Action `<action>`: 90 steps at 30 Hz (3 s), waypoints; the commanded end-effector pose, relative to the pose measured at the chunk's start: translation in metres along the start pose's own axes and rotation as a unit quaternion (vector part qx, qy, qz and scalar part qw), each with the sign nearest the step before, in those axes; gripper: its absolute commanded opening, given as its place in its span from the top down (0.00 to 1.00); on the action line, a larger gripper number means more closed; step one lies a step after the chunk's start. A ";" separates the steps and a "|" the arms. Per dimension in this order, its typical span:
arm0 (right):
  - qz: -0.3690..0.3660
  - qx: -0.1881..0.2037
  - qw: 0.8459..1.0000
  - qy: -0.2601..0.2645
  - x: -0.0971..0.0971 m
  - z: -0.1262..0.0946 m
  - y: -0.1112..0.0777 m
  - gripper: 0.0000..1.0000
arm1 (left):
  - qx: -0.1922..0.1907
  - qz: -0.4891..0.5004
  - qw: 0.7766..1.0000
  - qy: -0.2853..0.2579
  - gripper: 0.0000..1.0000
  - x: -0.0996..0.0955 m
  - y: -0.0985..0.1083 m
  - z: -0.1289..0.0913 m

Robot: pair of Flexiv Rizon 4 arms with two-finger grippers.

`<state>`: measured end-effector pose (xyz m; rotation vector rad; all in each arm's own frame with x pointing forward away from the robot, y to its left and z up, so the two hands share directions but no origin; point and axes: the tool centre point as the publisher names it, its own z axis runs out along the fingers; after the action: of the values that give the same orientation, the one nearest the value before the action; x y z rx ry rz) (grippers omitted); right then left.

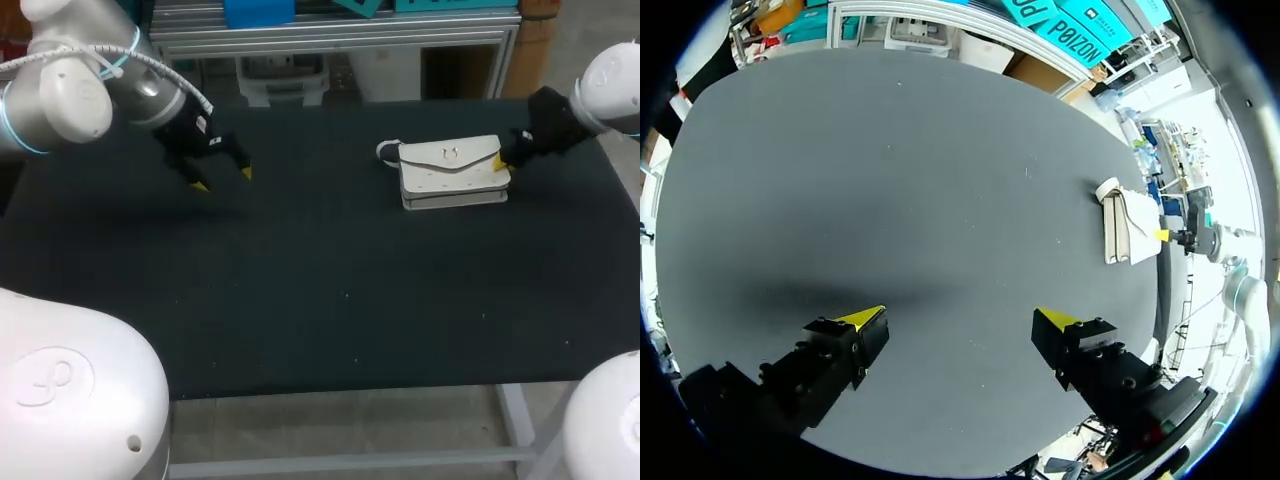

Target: Pick up the bag, open it, inspect its contents, close it, and place it on the opposite side

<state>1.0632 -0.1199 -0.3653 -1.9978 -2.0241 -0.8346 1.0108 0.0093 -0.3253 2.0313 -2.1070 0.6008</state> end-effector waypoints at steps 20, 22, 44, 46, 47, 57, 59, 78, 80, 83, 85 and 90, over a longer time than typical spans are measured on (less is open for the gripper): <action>0.028 -0.003 0.994 -0.110 -0.121 -0.043 0.079 1.00 | -0.002 -0.024 0.999 -0.044 0.00 -0.024 -0.026 -0.006; 0.031 -0.002 0.991 -0.127 -0.132 -0.049 0.084 1.00 | -0.002 -0.025 0.999 -0.047 0.00 -0.024 -0.028 -0.005; 0.055 -0.003 0.984 -0.170 -0.168 -0.060 0.110 1.00 | 0.007 -0.023 0.996 -0.083 0.00 -0.026 -0.037 -0.016; 0.055 -0.003 0.984 -0.170 -0.167 -0.060 0.109 1.00 | 0.008 -0.024 0.996 -0.083 0.00 -0.026 -0.037 -0.016; 0.055 -0.002 0.984 -0.169 -0.164 -0.059 0.107 0.54 | 0.008 -0.024 0.996 -0.083 0.00 -0.026 -0.037 -0.017; 0.059 -0.015 0.977 -0.204 -0.150 -0.079 0.087 0.00 | 0.012 -0.017 0.997 -0.080 0.00 -0.022 -0.032 -0.023; 0.059 -0.020 0.975 -0.214 -0.146 -0.088 0.083 0.00 | 0.015 -0.014 0.997 -0.081 0.00 -0.021 -0.030 -0.025; 0.032 -0.023 0.978 -0.206 -0.072 -0.134 0.023 0.00 | 0.019 -0.011 0.993 -0.118 0.00 -0.022 -0.018 -0.058; 0.025 -0.019 0.979 -0.200 -0.064 -0.137 0.019 0.00 | 0.014 -0.020 0.992 -0.122 0.00 -0.024 -0.018 -0.061; 0.021 -0.020 0.979 -0.202 -0.055 -0.141 0.013 0.00 | 0.008 -0.030 0.992 -0.124 0.00 -0.027 -0.018 -0.065; 0.014 -0.022 0.979 -0.201 -0.049 -0.143 0.009 0.00 | 0.006 -0.036 0.992 -0.122 0.00 -0.029 -0.017 -0.068; 0.001 -0.025 0.980 -0.195 -0.036 -0.148 -0.001 0.00 | 0.002 -0.043 0.991 -0.123 0.00 -0.033 -0.016 -0.076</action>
<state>1.0429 -0.2289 -0.2656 -2.3112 -2.1910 -0.4595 1.0177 0.0663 -0.2696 2.2901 -2.1336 0.3609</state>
